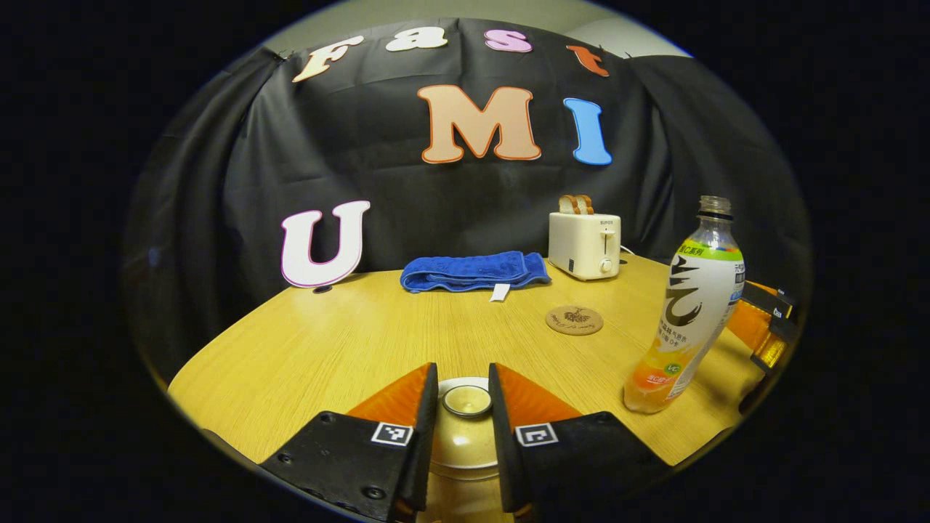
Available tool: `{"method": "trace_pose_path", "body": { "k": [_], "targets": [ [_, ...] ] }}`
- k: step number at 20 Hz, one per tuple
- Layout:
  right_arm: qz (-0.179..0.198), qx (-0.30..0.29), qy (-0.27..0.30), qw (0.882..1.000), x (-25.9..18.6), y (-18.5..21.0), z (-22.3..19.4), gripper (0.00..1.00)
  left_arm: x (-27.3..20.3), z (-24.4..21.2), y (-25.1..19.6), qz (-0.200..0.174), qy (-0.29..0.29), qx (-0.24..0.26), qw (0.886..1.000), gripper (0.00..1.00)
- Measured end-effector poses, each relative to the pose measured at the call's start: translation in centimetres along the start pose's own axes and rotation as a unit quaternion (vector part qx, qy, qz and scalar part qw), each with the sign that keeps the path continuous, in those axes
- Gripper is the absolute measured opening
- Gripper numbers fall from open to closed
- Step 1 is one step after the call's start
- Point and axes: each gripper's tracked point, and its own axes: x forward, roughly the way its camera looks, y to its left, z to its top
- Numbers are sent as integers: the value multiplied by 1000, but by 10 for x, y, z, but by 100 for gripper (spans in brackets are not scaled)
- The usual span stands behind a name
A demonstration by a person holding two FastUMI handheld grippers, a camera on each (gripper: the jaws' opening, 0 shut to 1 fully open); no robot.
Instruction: Open the teacup lid with one hand, grasp the water bottle and pour water into the teacup with the other hand; after pouring, place the water bottle on the coaster and then close the teacup lid.
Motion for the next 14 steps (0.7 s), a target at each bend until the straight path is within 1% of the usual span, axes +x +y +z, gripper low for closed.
{"method": "trace_pose_path", "body": {
  "k": [1,3,5,6,7,8,9,11,13,14],
  "targets": [
    [3,0,1,1000,0,2,-1,99,0,-1,-1,-1,2,0,1000,29],
    [10,1,1,1000,-2,4,-1,94,1,1,0,-1,-2,1,1000,27],
    [17,6,1,1000,-5,6,0,94,1,0,0,-3,-6,-3,1000,25],
    [22,10,3,1000,-8,8,1,96,0,2,0,-5,-7,-6,1000,25],
    [29,14,3,999,-10,12,0,94,0,2,-1,-5,-9,-7,1000,24],
    [35,19,4,999,-12,14,0,94,0,2,0,-5,-9,-6,1000,24],
    [42,23,4,999,-16,17,1,97,0,3,0,-4,-11,-5,1000,24],
    [59,28,5,998,-21,24,1,94,-3,7,0,-4,-17,-4,1000,24],
    [76,26,6,997,-27,33,1,94,-5,13,1,-3,-25,-2,1000,24],
    [83,24,6,996,-29,37,0,96,-6,16,2,-3,-28,-2,1000,24]
  ]
}}
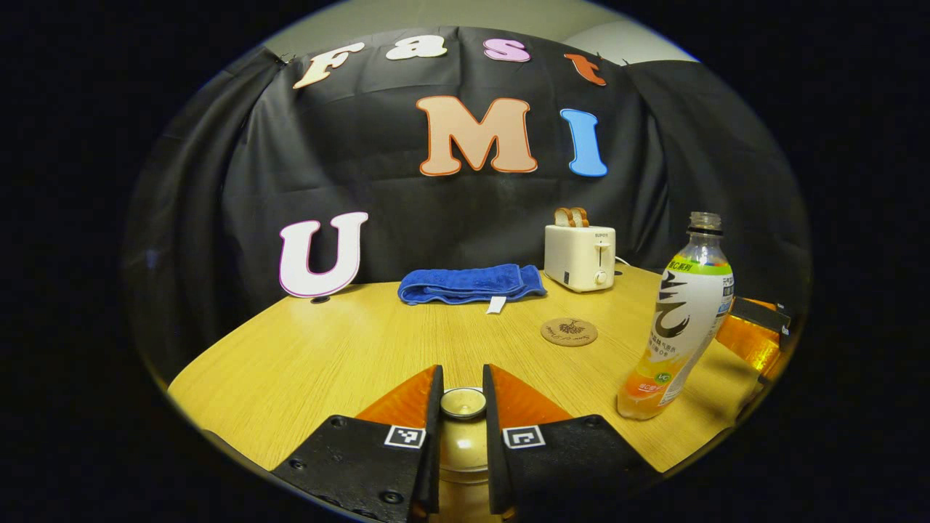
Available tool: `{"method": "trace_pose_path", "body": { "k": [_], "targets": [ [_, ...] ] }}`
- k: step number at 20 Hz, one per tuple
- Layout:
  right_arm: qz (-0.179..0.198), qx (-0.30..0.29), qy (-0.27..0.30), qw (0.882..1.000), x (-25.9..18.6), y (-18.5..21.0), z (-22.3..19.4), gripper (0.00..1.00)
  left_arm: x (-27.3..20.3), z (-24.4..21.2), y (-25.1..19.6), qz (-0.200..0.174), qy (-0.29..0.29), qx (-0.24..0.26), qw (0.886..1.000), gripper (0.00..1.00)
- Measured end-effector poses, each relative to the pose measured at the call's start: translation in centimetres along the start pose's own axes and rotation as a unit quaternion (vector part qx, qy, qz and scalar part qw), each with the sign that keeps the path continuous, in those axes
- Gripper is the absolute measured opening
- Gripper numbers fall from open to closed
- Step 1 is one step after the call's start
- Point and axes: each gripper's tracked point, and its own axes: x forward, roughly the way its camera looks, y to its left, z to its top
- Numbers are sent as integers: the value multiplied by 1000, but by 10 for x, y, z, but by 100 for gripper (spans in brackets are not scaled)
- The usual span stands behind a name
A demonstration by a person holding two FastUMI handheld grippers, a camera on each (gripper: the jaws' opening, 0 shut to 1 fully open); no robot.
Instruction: Open the teacup lid with one hand, grasp the water bottle and pour water into the teacup with the other hand; after pouring, place the water bottle on the coaster and then close the teacup lid.
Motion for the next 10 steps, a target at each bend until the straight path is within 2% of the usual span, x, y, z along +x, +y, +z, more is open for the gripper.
{"method": "trace_pose_path", "body": {
  "k": [6,7,10],
  "targets": [
    [48,-23,8,999,-6,39,-5,94,-11,10,7,4,-12,-5,1000,24],
    [54,-23,9,998,-6,45,-6,96,-14,11,10,6,-14,-6,1000,24],
    [62,-21,15,998,1,57,-8,96,-20,11,17,9,-16,-8,1000,24]
  ]
}}
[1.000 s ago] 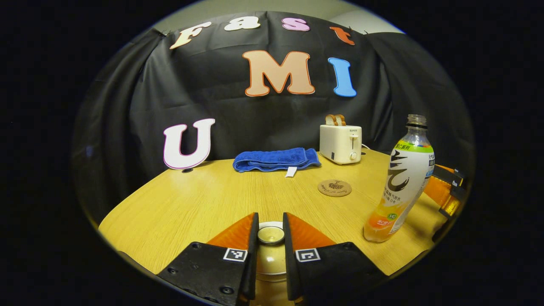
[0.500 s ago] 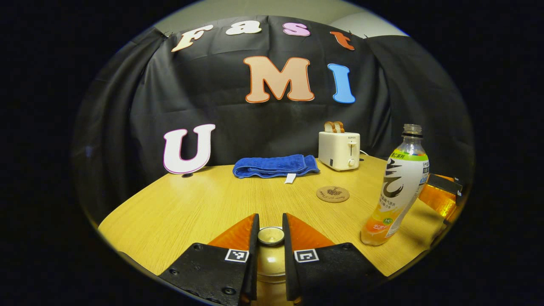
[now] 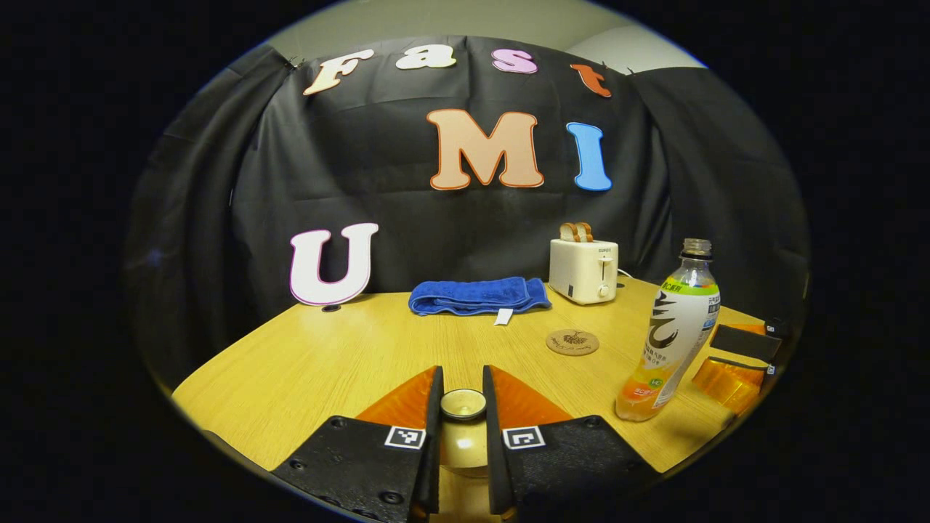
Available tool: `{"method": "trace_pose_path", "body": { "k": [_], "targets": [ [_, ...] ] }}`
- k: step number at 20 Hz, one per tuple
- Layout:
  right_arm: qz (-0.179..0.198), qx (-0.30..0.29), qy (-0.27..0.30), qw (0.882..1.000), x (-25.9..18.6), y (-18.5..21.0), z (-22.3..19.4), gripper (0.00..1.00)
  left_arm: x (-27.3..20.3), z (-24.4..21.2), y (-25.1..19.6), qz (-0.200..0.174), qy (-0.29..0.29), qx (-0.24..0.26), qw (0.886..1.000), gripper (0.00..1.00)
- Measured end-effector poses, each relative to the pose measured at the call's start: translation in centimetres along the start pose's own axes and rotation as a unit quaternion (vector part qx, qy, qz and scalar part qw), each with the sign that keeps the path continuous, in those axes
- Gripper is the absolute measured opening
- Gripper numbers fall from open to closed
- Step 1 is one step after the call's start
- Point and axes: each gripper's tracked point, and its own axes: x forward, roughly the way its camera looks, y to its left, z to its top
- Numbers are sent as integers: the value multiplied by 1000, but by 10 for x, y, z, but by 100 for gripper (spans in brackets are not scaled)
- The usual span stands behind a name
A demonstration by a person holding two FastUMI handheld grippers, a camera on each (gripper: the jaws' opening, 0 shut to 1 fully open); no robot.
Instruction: Open the teacup lid with one hand, grasp the water bottle and pour water into the teacup with the other hand; after pouring, place the water bottle on the coaster and then close the teacup lid.
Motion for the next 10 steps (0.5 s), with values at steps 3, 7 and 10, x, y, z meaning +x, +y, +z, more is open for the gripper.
{"method": "trace_pose_path", "body": {
  "k": [3,7,10],
  "targets": [
    [-2,2,6,1000,9,6,-2,95,-5,4,10,7,-6,-3,1000,24],
    [-9,4,13,1000,19,10,-5,95,-12,8,22,15,-12,-7,1000,24],
    [-13,3,15,1000,27,13,-5,96,-18,10,34,25,-15,-7,1000,24]
  ]
}}
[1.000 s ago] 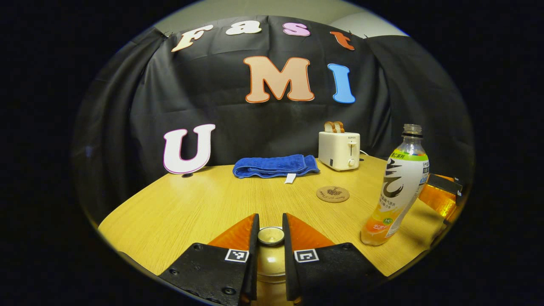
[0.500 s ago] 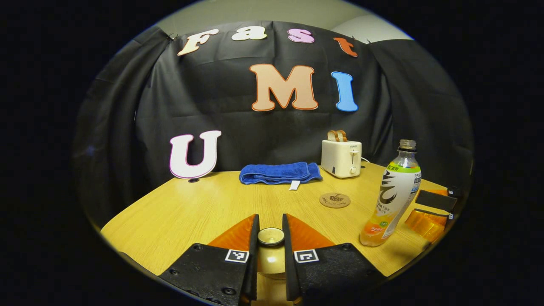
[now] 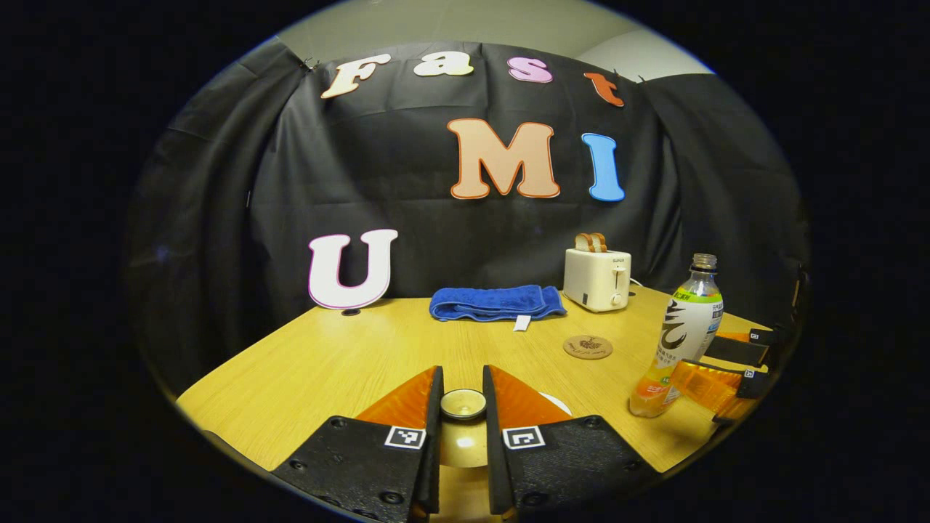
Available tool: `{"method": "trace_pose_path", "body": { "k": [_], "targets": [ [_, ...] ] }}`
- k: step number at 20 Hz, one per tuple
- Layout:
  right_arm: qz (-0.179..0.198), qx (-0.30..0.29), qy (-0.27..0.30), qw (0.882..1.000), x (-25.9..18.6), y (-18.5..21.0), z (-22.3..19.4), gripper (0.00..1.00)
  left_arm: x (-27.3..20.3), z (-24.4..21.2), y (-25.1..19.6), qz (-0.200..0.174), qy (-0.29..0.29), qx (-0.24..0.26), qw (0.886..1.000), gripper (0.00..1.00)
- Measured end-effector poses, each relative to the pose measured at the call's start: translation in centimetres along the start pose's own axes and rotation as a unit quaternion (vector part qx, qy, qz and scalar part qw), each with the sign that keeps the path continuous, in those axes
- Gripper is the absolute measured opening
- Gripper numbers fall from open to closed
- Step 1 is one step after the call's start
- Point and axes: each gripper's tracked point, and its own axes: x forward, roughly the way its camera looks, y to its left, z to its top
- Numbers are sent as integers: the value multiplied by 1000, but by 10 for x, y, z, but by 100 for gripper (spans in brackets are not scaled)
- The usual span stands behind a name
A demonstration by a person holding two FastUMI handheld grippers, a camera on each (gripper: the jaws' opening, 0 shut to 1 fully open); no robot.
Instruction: Open the teacup lid with one hand, grasp the water bottle and pour water into the teacup with the other hand; after pouring, place the water bottle on the coaster and then close the teacup lid.
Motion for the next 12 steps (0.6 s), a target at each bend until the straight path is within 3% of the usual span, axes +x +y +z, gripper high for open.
{"method": "trace_pose_path", "body": {
  "k": [8,12],
  "targets": [
    [-20,-2,34,999,15,-1,-11,96,-13,-1,31,25,-4,-14,1000,24],
    [-25,-2,55,998,25,-2,-18,78,-16,0,42,32,-8,-27,999,24]
  ]
}}
